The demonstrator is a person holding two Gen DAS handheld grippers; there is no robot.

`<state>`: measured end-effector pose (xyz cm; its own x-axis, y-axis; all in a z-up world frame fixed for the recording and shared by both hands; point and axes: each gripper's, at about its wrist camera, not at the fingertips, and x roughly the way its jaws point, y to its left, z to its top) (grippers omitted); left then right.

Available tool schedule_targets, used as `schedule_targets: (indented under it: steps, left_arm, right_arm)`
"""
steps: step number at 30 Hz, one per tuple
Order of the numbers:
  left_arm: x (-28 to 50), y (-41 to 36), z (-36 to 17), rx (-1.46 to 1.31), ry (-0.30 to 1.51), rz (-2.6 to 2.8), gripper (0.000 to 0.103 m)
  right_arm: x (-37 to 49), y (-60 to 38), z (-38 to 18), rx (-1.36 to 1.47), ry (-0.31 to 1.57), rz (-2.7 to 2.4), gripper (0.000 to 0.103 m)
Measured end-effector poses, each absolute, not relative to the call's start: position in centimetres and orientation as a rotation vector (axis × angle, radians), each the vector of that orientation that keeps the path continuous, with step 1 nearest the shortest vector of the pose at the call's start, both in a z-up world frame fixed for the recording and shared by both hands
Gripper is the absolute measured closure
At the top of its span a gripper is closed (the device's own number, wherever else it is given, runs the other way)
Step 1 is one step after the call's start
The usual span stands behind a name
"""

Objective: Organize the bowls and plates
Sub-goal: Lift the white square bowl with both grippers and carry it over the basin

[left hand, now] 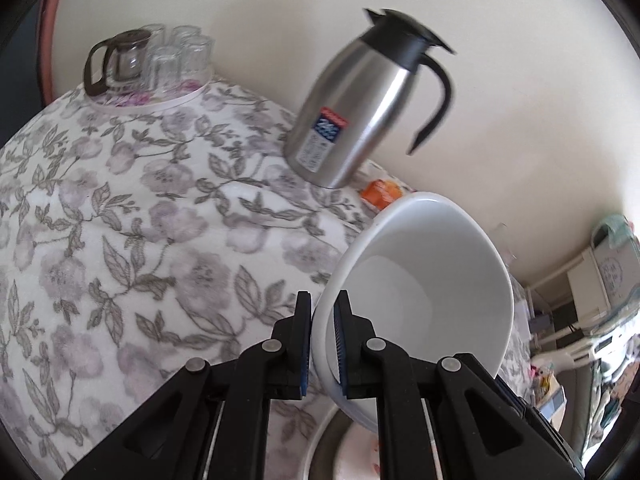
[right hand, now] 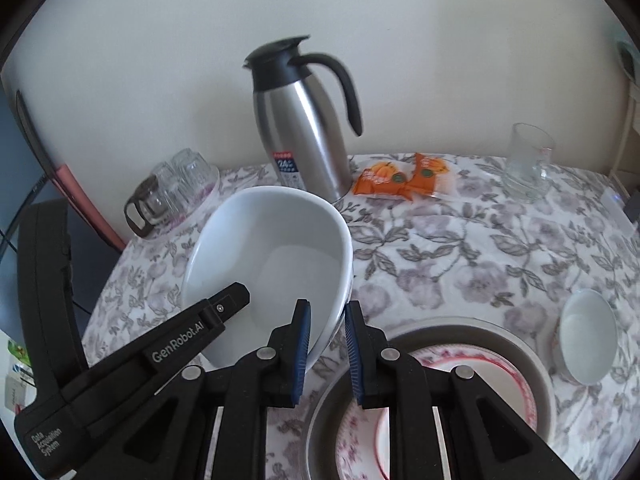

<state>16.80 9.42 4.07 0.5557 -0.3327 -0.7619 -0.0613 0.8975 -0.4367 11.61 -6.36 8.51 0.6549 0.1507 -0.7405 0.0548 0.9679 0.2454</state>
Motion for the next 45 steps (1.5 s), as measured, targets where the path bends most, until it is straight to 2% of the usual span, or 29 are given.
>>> schedule_targets:
  steps: [8,21,45]
  left_arm:
    - [14.2,6.2,6.3,-0.345,0.954,-0.205,0.091]
    - [10.7,2.9,6.9,-0.267,0.942,-0.235,0.091]
    - [8.1,-2.9,7.8,-0.201,0.940,-0.254,0.090]
  right_arm:
    - [8.2,-8.8,9.4,0.291,0.815,0.047,0.084]
    - [3.7,-11.8,8.6,0.325,0.777,0.029,0.084]
    - [0.7,-16.6,8.9,0.326,0.761,-0.006,0.084]
